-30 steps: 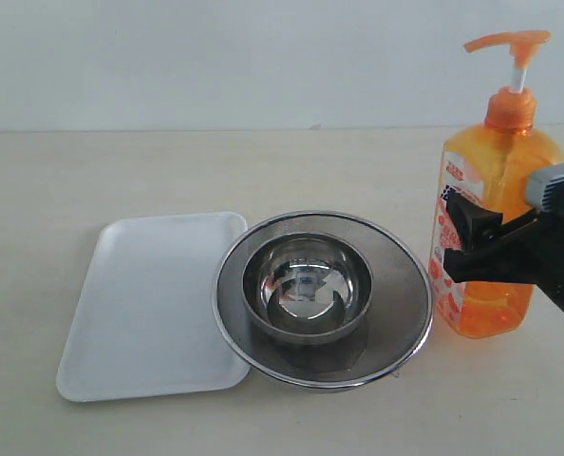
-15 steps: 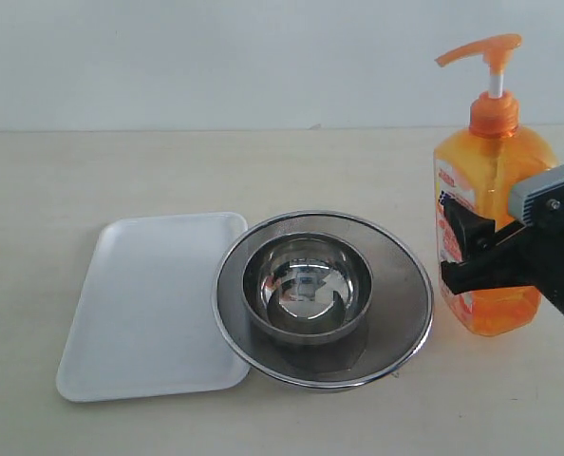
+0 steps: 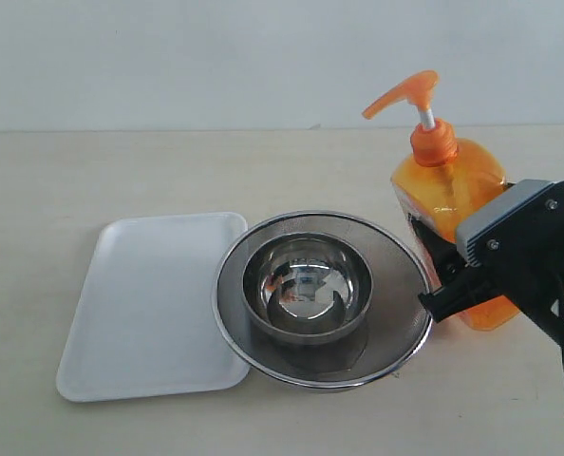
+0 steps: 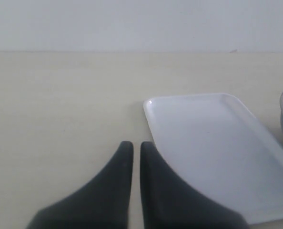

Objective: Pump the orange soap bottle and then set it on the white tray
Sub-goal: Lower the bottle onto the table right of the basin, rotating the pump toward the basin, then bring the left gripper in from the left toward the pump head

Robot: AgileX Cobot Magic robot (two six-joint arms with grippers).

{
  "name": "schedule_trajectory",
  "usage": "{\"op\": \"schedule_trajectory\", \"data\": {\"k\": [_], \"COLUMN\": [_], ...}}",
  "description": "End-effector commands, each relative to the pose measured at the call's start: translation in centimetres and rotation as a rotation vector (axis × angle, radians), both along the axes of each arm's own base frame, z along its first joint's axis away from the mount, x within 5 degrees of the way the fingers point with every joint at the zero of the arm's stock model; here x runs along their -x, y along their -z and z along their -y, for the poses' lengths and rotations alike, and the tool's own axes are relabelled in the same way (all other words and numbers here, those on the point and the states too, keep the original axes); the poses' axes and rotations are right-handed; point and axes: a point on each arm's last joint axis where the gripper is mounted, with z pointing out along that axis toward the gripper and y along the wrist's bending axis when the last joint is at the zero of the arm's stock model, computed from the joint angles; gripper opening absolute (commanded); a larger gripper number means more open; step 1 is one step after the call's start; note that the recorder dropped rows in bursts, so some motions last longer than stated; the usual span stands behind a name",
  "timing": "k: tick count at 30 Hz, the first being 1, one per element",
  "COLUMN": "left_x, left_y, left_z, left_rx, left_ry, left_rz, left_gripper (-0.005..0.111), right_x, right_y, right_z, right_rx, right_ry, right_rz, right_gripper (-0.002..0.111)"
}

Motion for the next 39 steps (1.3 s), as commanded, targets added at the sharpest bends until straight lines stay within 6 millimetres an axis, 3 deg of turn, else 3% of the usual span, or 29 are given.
{"op": "schedule_trajectory", "data": {"k": [1, 30, 34, 39], "left_x": [0.0, 0.0, -0.1, -0.3], "left_y": [0.0, 0.0, -0.3, -1.6], "left_z": [0.0, 0.0, -0.3, -0.2], "left_rx": [0.000, -0.019, -0.174, -0.115], "left_ry": [-0.001, 0.004, 0.010, -0.003], "left_rz": [0.003, 0.009, 0.054, 0.195], "left_gripper": [0.005, 0.005, 0.005, 0.005], "right_x": [0.0, 0.0, 0.0, 0.0], "right_y": [0.1, 0.1, 0.1, 0.1], "right_z": [-0.1, -0.2, -0.2, -0.2], "right_rx": [0.028, 0.108, 0.130, 0.130], "right_ry": [-0.012, -0.028, -0.035, -0.035], "right_rz": [0.004, 0.036, 0.045, 0.045], "right_gripper": [0.000, 0.000, 0.000, 0.000]}}
